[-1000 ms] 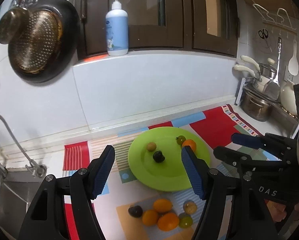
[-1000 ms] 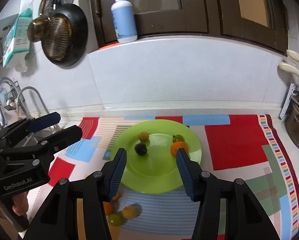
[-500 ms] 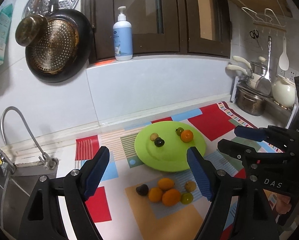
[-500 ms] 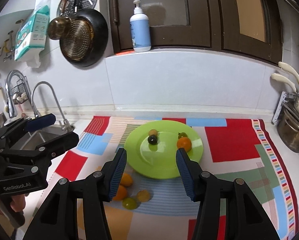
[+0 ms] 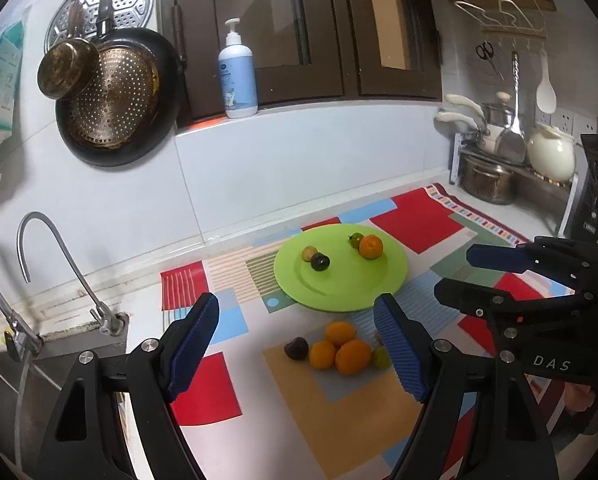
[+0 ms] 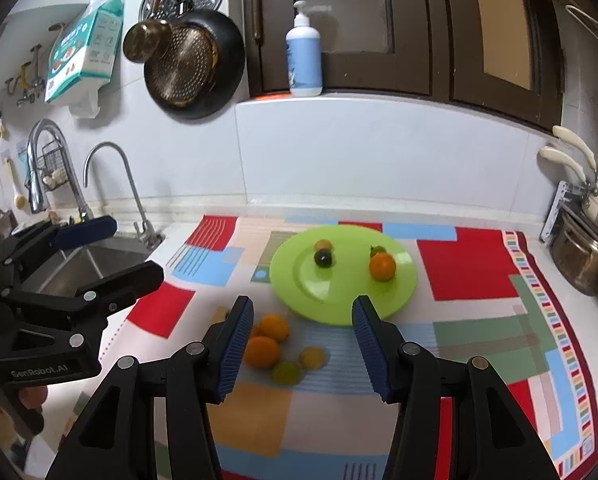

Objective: Organize fruits
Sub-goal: 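Withdraw both tools from the plate toward the remaining fruit, then lower both open tools onto the loose fruit cluster beside the plate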

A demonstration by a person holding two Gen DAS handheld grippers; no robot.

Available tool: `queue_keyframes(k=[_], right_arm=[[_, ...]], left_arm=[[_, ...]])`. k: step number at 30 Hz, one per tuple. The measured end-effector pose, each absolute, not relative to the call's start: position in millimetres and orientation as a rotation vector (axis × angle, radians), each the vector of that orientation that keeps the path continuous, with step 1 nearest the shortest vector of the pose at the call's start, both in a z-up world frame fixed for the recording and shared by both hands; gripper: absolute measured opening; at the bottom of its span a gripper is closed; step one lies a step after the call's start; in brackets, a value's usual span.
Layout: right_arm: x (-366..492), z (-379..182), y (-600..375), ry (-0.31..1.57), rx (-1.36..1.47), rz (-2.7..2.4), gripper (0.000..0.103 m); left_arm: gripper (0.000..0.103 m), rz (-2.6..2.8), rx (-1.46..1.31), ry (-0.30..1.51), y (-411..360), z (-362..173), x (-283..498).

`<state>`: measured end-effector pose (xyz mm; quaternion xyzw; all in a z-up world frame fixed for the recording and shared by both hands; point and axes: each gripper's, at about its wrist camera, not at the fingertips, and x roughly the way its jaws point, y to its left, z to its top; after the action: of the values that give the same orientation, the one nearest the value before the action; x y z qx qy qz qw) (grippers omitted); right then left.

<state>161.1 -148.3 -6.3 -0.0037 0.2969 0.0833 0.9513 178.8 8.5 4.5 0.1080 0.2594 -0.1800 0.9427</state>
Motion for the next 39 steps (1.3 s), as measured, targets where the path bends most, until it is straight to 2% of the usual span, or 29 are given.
queue_keyframes(k=[21, 39], right_arm=[[175, -54, -124, 0.763, -0.037, 0.142, 0.052], [206, -105, -114, 0.941, -0.034, 0.136, 0.052]], left_arm=[[0.078, -0.566, 0.455, 0.569, 8, -47, 198], [0.059, -0.777, 0.674, 0.633, -9, -102, 234]])
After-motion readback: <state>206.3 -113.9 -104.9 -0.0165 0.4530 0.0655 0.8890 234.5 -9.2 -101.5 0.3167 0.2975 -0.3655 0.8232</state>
